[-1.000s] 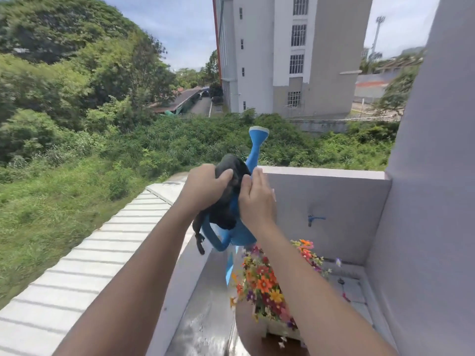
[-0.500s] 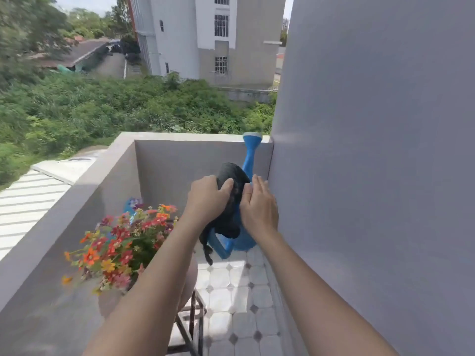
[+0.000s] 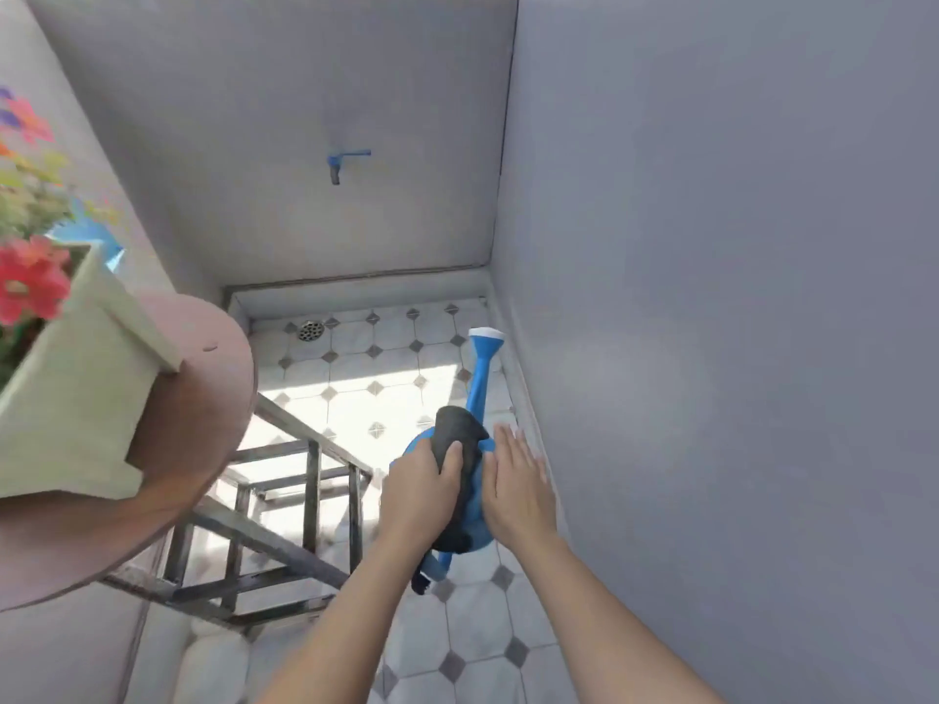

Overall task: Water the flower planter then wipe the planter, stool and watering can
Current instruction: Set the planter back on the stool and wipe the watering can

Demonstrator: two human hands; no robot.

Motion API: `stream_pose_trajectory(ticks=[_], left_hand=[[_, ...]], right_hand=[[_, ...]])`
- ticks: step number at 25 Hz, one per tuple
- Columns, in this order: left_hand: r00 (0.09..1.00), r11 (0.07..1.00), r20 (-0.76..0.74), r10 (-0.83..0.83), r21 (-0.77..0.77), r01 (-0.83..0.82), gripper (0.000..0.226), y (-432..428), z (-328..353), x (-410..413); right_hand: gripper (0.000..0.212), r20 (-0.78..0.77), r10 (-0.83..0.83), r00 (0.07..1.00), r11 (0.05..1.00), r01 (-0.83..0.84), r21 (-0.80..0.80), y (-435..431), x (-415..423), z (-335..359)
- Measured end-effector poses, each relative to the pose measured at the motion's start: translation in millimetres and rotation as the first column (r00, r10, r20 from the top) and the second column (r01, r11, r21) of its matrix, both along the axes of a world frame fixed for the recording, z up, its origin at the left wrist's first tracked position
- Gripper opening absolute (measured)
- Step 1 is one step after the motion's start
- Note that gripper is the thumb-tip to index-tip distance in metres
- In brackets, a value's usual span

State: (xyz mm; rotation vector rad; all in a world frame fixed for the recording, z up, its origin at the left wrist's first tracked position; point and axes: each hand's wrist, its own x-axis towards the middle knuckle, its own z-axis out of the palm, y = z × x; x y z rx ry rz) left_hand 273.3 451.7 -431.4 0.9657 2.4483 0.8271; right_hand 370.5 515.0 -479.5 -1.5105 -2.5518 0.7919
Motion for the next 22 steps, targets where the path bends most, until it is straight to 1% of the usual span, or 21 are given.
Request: stream_pose_trajectory(ticks=[2, 3, 6, 7, 9, 10, 11, 14, 17, 18, 20, 21, 22], left_hand=[[1.0, 0.999, 0.026, 0.006, -0.04, -0.005, 0.031, -2, -86, 6], [0.999, 0.999, 0.049, 0.017, -0.048, -0.015, 0.031, -2, -127, 8], [0.995, 0.996, 0.099, 0.032, -0.087, -0.023, 0.031, -2, -238, 14], [0.994, 0.995, 0.1, 0.032, -0.097, -0.023, 0.031, -2, -267, 15], [0.993, 0.993, 0.114, 0.032, -0.115, -0.019, 0.028, -3, -315, 16], [0.991, 0.992, 0.128, 0.028, -0.122, -0.013, 0.027, -3, -338, 18], [0.989, 0.992, 0.142, 0.029, -0.123, -0.012, 0.026, -3, -356, 19], [0.984, 0.992, 0.168, 0.054, -0.125, -0.033, 0.029, 0, -394, 28], [0.986, 0.993, 0.158, 0.058, -0.109, -0.041, 0.029, 9, -405, 34], [0.983, 0.993, 0.173, 0.056, -0.116, -0.036, 0.028, 11, -405, 36], [0.981, 0.991, 0.189, 0.038, -0.133, -0.013, 0.028, 14, -402, 36], [0.987, 0.991, 0.161, 0.015, -0.137, 0.007, 0.03, 13, -400, 36], [0.993, 0.982, 0.114, 0.01, -0.188, 0.011, 0.034, 12, -393, 33]], right_hand=[[0.062, 0.075, 0.02, 0.997, 1.0, -0.019, -0.014, -5, 2, -85], [0.066, 0.101, 0.02, 0.995, 1.0, -0.018, -0.02, -5, 3, -126], [0.09, 0.153, 0.006, 0.988, 0.999, 0.002, -0.051, -6, 7, -239], [0.087, 0.168, 0.009, 0.986, 0.997, 0.004, -0.076, -7, 8, -268], [0.062, 0.184, 0.028, 0.983, 0.989, 0.0, -0.149, -6, 9, -316], [0.054, 0.187, 0.033, 0.982, 0.986, -0.001, -0.169, -6, 10, -338], [0.052, 0.182, 0.034, 0.983, 0.983, 0.0, -0.186, -5, 11, -355], [0.051, 0.189, 0.007, 0.982, 0.976, 0.034, -0.214, -2, 14, -394], [0.05, 0.17, -0.036, 0.985, 0.973, 0.073, -0.217, 4, 13, -413], [0.05, 0.142, -0.048, 0.989, 0.97, 0.081, -0.231, 6, 13, -413], [0.05, 0.134, -0.036, 0.99, 0.967, 0.068, -0.246, 11, 13, -409], [0.05, 0.134, -0.024, 0.991, 0.969, 0.056, -0.239, 12, 16, -406], [0.051, 0.147, -0.03, 0.989, 0.967, 0.066, -0.246, 12, 18, -396]])
